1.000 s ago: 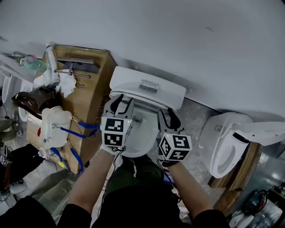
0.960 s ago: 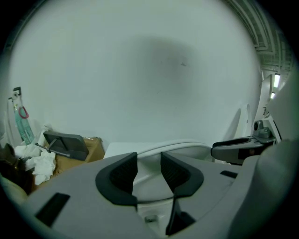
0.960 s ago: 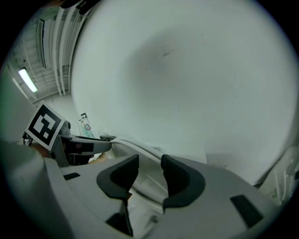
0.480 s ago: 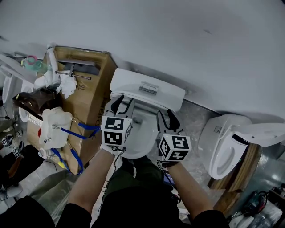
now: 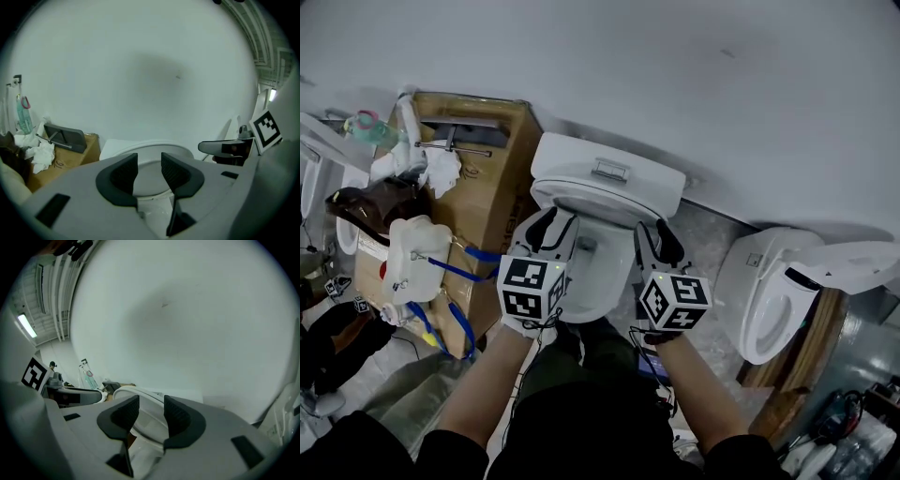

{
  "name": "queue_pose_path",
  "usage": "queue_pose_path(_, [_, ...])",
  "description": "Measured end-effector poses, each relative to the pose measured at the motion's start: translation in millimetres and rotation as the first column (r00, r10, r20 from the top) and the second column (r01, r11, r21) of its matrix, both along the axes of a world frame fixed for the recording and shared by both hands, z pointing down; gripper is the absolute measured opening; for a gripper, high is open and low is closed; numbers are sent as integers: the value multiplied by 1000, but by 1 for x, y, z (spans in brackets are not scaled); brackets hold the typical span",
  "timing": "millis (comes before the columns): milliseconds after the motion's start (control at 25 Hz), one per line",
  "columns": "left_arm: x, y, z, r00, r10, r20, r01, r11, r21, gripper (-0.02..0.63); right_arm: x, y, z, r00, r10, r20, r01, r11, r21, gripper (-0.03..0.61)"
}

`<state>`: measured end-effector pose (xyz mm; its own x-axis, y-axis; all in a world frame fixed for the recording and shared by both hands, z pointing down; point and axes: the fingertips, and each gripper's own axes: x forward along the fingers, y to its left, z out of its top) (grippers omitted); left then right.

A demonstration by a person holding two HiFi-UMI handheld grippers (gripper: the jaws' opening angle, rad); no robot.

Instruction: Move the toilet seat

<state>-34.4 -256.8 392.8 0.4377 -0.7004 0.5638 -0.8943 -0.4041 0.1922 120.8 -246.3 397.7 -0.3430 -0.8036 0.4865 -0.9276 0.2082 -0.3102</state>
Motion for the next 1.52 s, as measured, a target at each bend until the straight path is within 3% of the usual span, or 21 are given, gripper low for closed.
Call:
queue_pose_path(400, [-24, 75, -70, 985, 54, -163, -55, 998, -3, 164, 15, 19, -113, 1000, 19, 23, -23, 990, 142, 187])
queue_pose_path(720, [-26, 139, -132, 959, 117, -259, -106, 993, 55, 164, 7, 79, -197, 997, -16, 75, -4, 967, 256, 185])
queue_pose_path(920, [-11, 160, -192, 943, 183, -279, -143, 977, 158, 164, -3, 110, -240, 994, -41, 103, 8, 954, 301, 166])
queue_pose_path(1160, [7, 194, -253, 910, 287, -298, -205, 939, 276, 166, -12, 145, -287, 995, -61, 81, 25, 922, 386, 118])
queue_pose_path(1280, [4, 207, -264, 902, 308, -302, -221, 931, 289, 164, -7, 156, -293, 999, -34, 25, 21, 906, 422, 106])
queue_pose_path(1520, [-9, 227, -270, 896, 293, -333, -198, 936, 290, 164, 13, 183, -298, 999, 38, -10, -30, 906, 421, 104])
